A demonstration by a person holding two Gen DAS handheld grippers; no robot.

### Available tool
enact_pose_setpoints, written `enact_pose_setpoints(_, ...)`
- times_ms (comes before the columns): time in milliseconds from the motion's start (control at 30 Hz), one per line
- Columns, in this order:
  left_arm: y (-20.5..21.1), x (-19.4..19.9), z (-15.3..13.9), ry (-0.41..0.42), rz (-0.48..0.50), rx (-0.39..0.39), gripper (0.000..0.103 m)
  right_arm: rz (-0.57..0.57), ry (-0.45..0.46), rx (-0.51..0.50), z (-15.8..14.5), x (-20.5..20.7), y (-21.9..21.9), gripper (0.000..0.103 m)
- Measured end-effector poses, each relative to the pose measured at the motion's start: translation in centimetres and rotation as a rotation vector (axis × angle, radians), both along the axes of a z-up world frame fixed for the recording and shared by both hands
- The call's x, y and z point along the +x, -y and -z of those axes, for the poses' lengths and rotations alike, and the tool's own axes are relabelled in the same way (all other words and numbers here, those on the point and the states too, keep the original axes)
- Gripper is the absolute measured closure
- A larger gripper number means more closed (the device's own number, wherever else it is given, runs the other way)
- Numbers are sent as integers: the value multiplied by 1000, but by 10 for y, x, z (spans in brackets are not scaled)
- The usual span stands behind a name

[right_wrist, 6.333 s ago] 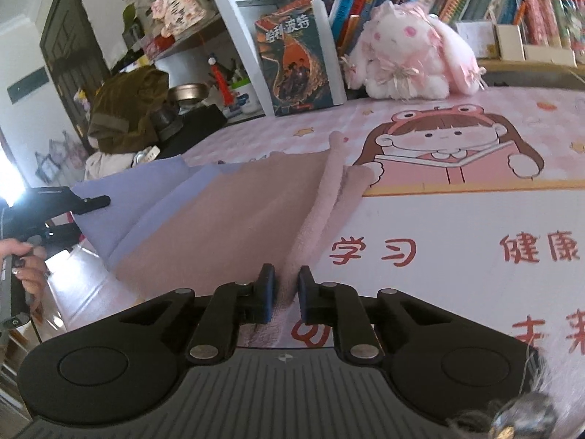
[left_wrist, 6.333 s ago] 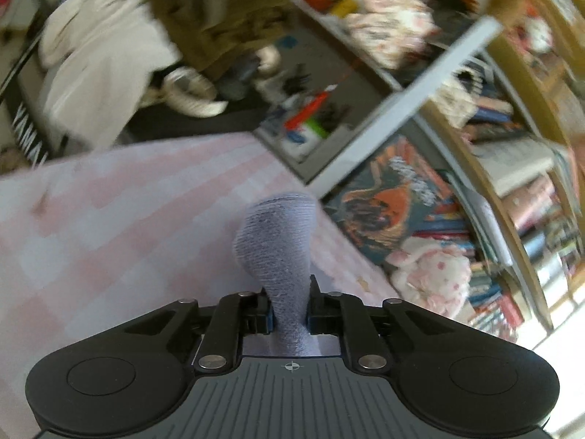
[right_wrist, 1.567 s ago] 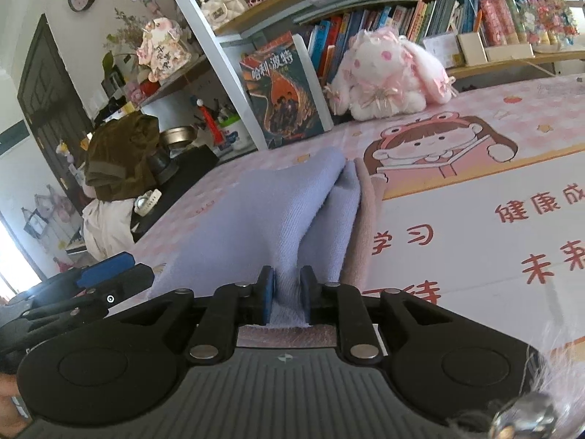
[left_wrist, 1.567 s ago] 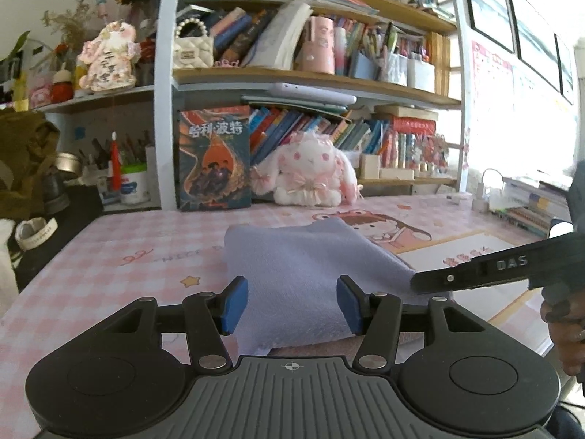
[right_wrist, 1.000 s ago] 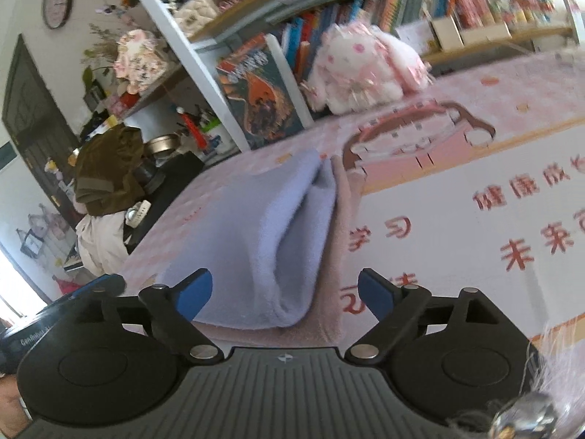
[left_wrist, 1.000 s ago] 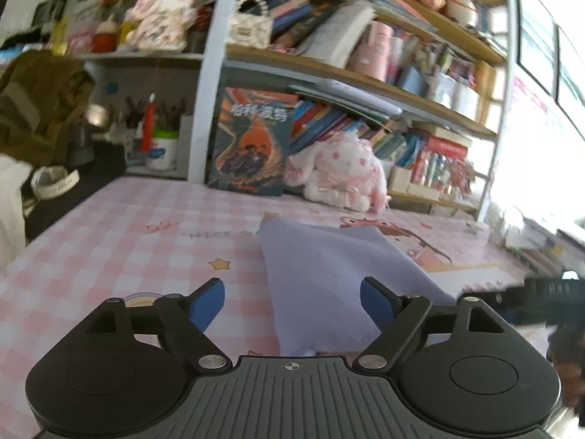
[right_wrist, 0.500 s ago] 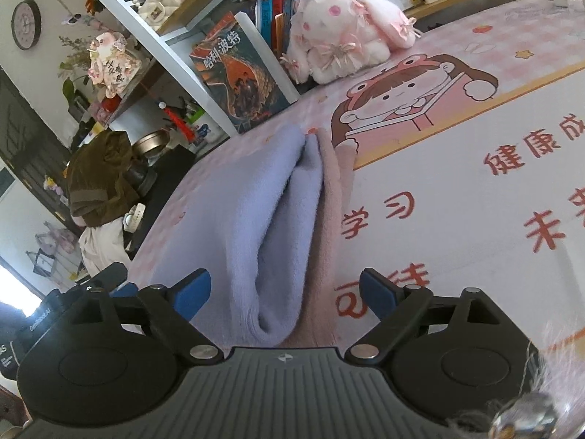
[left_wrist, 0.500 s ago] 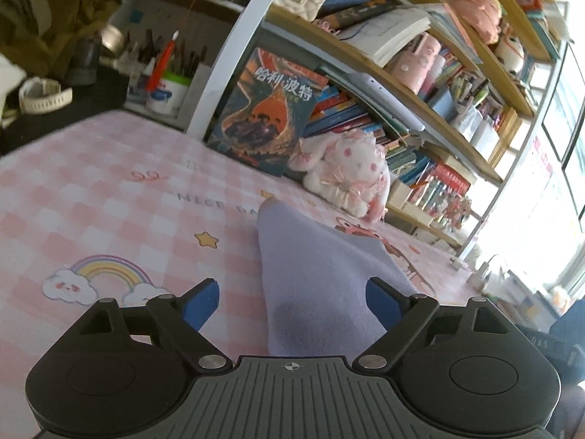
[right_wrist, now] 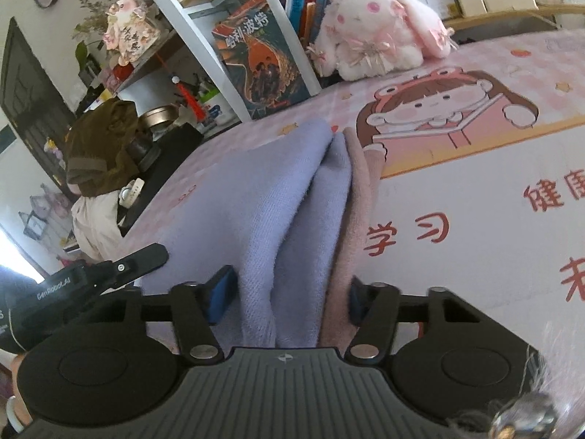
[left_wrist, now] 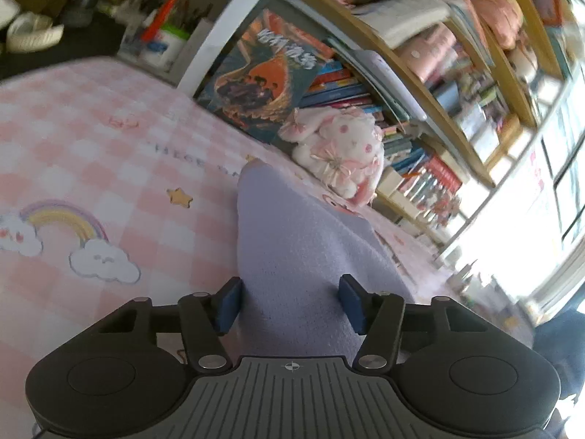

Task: Fold clothes
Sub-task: 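Grasp the lavender stack end with the left gripper while the right gripper pinches the stack edge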

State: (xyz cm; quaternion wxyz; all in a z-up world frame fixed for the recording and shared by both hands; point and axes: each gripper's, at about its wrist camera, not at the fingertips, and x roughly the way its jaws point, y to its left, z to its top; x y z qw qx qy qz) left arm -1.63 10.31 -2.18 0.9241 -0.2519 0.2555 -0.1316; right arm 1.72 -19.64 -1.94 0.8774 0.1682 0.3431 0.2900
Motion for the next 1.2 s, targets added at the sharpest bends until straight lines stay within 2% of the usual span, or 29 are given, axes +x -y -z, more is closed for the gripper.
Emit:
enact_pose_setpoints(67,7,-4,-5,12,5,50,50,-2,44,-26,-5,-5,-2,64)
enact_pose_setpoints(200,19,-15,-14,19,27,106,51,-20,116,-97,-14,-20,-6,68)
enact_pose_setpoints(267,19,-22,-14,6,48,86,51,-32,124,-109,-17,-28,-3,68)
enact_pose_setpoints(400,19,-35,-9,-27,94,14,50,-40,82,-74,-19,-41,18,68)
enact_pose_setpoints(600,32,-55,-13,-39,140,33,50,-48,41,-72,-21,-60,40,68)
enact_pose_setpoints(767,28,-54,-7,-43,131,3,44,-45,-21,-9,-10,-61,54,56)
enact_pose_setpoints(1000,26,-45,3,-68,119,-74,39,-35,-33,22,-2,-57,52,46)
enact_pose_setpoints(1100,26,-44,8,-70,114,-99,38,-30,-37,33,2,-55,52,46)
enact_pose_setpoints(1200,32,-48,4,-47,115,-59,45,-26,-42,44,5,-53,51,55)
